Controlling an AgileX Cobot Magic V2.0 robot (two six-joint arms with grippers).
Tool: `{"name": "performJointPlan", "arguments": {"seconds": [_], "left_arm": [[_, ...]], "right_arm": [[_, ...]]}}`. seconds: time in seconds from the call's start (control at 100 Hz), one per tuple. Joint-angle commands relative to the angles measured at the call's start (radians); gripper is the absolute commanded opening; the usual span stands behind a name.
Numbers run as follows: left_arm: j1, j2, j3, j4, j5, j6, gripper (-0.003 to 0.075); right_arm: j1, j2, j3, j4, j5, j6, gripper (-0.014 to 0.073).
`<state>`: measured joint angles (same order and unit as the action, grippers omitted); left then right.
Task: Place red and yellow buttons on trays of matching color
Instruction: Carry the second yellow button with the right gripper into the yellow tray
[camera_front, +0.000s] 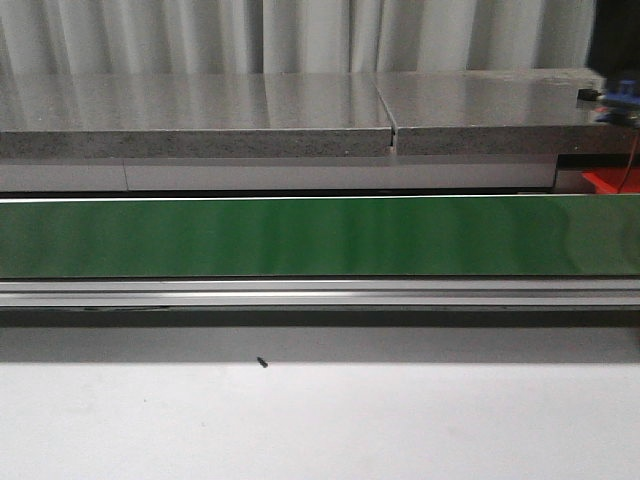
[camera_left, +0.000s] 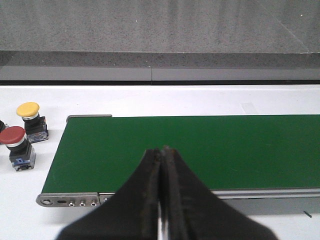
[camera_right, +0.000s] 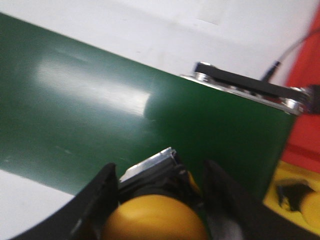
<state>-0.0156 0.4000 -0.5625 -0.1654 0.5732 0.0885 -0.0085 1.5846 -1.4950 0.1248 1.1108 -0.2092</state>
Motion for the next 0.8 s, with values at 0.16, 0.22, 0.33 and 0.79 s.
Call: {"name": "performJointPlan", "arguments": {"seconds": [0.16,0.22,0.33,0.79], "left_arm": [[-0.005,0.009,-0.027,-0.017,-0.072,0.000,-0.0020],[-0.005,0.009,-0.027,-0.017,-0.072,0.000,-0.0020],[-0.005,0.009,-0.027,-0.017,-0.072,0.000,-0.0020],[-0.005,0.009,-0.027,-0.017,-0.072,0.000,-0.0020]], "right_arm": [[-0.289,-0.052,0.051,0.059,-0.013,0.000,0.0279],[-0.339,-0.052,0.084,0.067,-0.028,0.000,0.0279],[-0.421,-0.052,0.156,0.081,-0.063,0.000,0.0279],[-0.520,-0.040,0.423,0.101,-0.314,0.001,0.0279]]}}
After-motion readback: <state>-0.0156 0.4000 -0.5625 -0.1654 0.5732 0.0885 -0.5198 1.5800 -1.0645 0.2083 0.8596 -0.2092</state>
